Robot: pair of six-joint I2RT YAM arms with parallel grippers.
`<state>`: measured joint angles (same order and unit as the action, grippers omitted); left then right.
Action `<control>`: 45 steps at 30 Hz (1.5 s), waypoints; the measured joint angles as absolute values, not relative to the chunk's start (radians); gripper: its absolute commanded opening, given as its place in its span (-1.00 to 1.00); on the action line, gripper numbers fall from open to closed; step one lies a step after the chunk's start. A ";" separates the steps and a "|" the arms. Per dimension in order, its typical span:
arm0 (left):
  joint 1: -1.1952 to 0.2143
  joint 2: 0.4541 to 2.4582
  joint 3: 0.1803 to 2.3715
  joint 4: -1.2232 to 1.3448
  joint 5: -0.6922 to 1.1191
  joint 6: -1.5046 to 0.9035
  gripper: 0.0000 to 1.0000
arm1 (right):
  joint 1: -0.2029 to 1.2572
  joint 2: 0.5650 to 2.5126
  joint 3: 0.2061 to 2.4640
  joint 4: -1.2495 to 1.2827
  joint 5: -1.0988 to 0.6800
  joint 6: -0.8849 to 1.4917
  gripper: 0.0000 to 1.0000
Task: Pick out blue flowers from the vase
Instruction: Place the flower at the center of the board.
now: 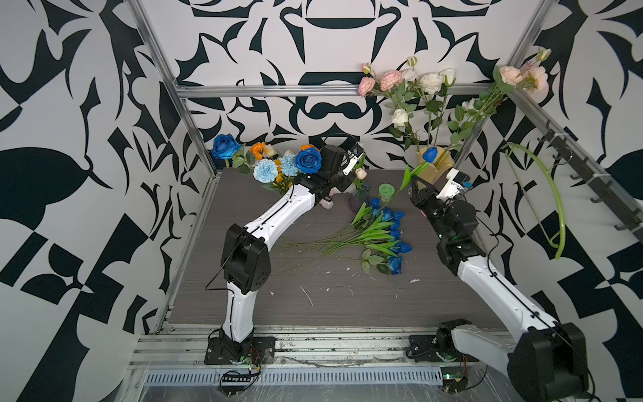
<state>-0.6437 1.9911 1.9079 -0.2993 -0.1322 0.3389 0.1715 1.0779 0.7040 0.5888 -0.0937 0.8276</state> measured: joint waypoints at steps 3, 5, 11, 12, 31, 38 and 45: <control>-0.644 1.991 1.907 -0.296 -0.131 0.339 0.04 | 0.172 1.068 0.651 0.643 -0.090 0.902 -1.00; -0.645 1.991 1.907 -0.295 -0.131 0.339 0.04 | 0.178 1.093 0.607 0.707 -0.081 0.962 -1.00; -0.651 1.991 1.906 -0.293 -0.131 0.338 0.04 | 0.294 1.275 0.509 0.852 0.003 1.094 -1.00; -0.651 1.991 1.906 -0.292 -0.131 0.338 0.04 | 0.325 1.313 0.504 0.879 0.022 1.111 -1.00; -0.664 1.970 1.888 -0.288 -0.131 0.340 0.04 | 0.502 1.540 0.536 0.943 0.262 1.211 -0.68; -0.664 1.969 1.888 -0.288 -0.131 0.340 0.04 | 0.502 1.491 0.571 0.761 0.305 1.149 -0.22; -0.668 1.968 1.888 -0.289 -0.134 0.341 0.05 | 0.501 1.485 0.581 0.667 0.302 1.068 0.03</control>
